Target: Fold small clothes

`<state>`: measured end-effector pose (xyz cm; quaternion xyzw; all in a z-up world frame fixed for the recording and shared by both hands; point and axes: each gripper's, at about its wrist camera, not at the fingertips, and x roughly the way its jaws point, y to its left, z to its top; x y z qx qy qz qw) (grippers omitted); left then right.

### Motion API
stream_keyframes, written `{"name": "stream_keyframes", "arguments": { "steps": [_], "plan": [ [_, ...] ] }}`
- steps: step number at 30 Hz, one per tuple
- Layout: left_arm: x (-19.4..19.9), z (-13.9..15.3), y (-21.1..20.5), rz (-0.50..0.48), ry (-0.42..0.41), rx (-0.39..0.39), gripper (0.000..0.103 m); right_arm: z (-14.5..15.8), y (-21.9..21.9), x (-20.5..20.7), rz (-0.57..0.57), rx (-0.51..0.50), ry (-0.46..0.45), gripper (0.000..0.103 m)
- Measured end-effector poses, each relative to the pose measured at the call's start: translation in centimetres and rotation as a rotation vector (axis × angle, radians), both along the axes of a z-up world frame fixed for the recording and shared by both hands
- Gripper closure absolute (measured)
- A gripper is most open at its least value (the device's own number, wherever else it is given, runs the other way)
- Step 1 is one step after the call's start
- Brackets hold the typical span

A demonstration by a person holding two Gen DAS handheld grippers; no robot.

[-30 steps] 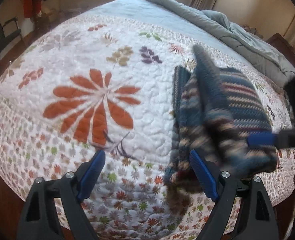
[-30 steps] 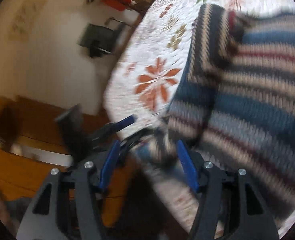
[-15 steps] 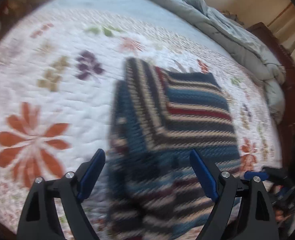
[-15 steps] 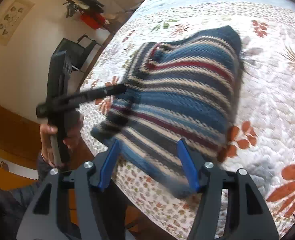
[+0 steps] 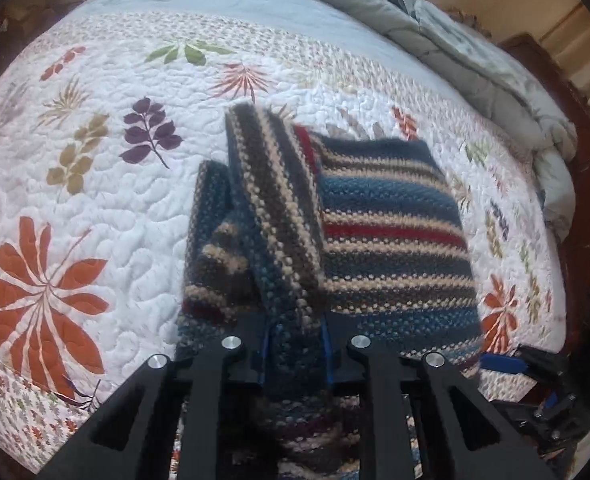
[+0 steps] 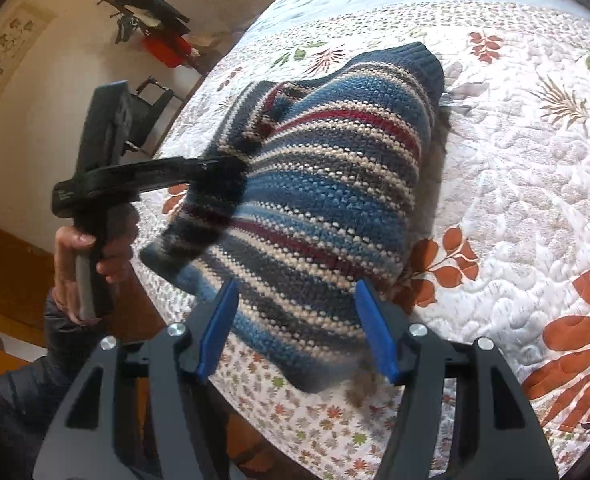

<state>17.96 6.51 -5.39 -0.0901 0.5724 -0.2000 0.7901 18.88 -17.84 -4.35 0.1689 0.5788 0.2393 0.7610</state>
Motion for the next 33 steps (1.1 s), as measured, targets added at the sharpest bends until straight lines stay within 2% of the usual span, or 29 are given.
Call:
{"name": "stream_keyframes", "arguments": {
  "steps": [4,6,8,9,10,11,13,15,16,18,19,21,22,27,30,33],
  "plan": [
    [-0.1,1.7,1.8,0.015,-0.065,-0.018,0.087,-0.8,0.4,-0.4,-0.002,0.029,0.024,0.041],
    [0.2,1.6,3.2,0.030,-0.060,-0.025,0.087,-1.3,0.8,-0.6,0.001,0.043,0.032,0.039],
    [1.0,-0.3,4.3,0.060,-0.014,0.007,0.087,-1.9,1.3,-0.6,0.004,0.054,0.045,0.039],
    [1.2,-1.7,4.2,0.059,-0.001,0.051,0.087,-2.3,1.6,-0.6,0.009,0.057,0.051,0.038],
    [1.3,-2.7,4.0,0.061,-0.011,0.108,0.086,-2.6,1.9,-0.6,0.012,0.056,0.057,0.038],
    [1.2,-3.1,3.9,0.062,-0.028,0.127,0.086,-2.9,2.1,-0.5,0.015,0.054,0.063,0.038],
    [0.9,-2.7,3.7,0.061,-0.054,0.118,0.084,-3.1,2.4,-0.5,0.014,0.049,0.065,0.038],
    [0.4,-1.7,3.6,0.059,-0.072,0.108,0.072,-2.8,2.3,-0.6,0.008,0.048,0.064,0.038],
    [0.0,-1.1,3.7,0.059,-0.084,0.116,0.070,-2.6,2.2,-0.7,0.004,0.049,0.064,0.038],
    [-1.0,-0.2,3.9,0.057,-0.097,0.137,0.057,-2.1,2.0,-0.7,0.006,0.045,0.058,0.038],
    [-2.1,0.5,4.2,0.044,-0.101,0.117,0.055,-1.8,1.8,-0.8,0.008,0.039,0.054,0.038],
    [-3.5,1.3,4.9,0.033,-0.083,0.056,0.041,-1.3,1.3,-1.0,0.004,0.023,0.049,0.036],
    [-4.4,1.4,5.3,0.035,-0.065,0.029,0.039,-1.4,1.1,-1.1,0.001,0.026,0.052,0.036],
    [-7.4,0.2,5.9,0.035,-0.006,0.026,0.038,-1.7,1.4,-2.1,-0.002,-0.010,0.042,0.035],
    [-8.5,-0.6,6.3,0.050,0.030,-0.026,0.038,-1.7,1.6,-2.9,0.010,-0.001,0.032,0.034],
    [-8.4,-1.4,6.2,0.064,0.041,-0.009,0.036,-1.9,2.3,-3.4,0.018,0.000,0.035,0.034]
  ]
}}
